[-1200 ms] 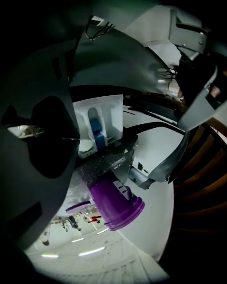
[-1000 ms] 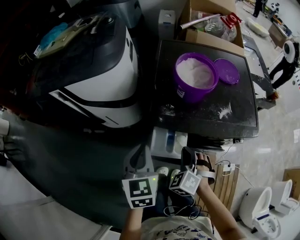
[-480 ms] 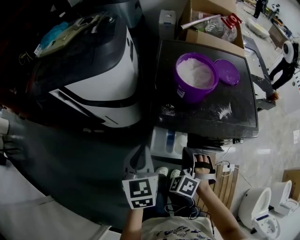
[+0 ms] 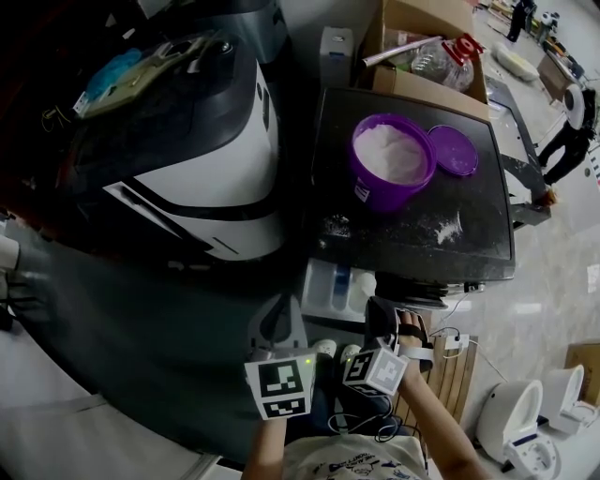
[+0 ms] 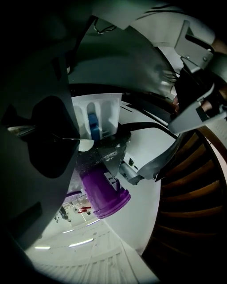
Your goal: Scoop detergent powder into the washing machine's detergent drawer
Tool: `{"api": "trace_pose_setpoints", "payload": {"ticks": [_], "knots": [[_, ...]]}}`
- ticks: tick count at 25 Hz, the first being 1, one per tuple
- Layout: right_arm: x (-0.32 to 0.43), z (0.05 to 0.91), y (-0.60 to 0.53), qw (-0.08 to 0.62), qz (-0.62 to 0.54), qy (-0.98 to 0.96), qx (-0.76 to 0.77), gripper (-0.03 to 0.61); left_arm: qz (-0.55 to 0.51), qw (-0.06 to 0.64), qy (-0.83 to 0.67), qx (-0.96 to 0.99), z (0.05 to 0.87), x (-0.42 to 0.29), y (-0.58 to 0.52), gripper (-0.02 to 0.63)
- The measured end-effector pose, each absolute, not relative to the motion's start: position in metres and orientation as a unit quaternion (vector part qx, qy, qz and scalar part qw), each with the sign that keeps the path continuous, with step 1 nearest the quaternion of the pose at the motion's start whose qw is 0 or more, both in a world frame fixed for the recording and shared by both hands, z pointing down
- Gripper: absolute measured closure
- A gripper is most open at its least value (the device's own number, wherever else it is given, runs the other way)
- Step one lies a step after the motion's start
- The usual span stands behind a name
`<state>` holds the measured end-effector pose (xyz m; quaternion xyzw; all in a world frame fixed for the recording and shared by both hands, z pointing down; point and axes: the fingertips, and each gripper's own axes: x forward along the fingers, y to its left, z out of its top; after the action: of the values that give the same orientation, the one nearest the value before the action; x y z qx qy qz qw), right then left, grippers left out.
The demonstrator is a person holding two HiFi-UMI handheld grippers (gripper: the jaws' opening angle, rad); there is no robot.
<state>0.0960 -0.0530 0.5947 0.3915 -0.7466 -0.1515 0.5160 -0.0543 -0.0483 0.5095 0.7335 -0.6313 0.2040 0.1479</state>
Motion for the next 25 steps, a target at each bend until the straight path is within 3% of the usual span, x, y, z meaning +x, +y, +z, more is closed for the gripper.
{"api": "trace_pose_setpoints", "payload": {"ticks": [11,19,25], "knots": [[0.096,0.554,-0.064,0.410,-0.007,-0.799,0.440,0.558,0.187,0.133,-0.640,0.733,0.487,-0.057,-0.056,0.598],[0.094,0.497,-0.076,0.279,0.091,-0.827,0.479,0.558,0.162,0.111,-0.646,0.738,0.457,-0.055,-0.064,0.598],[0.102,0.437,-0.091,0.187,0.101,-0.827,0.520,0.558,0.140,0.085,-0.651,0.741,0.424,-0.056,-0.073,0.598]]}}
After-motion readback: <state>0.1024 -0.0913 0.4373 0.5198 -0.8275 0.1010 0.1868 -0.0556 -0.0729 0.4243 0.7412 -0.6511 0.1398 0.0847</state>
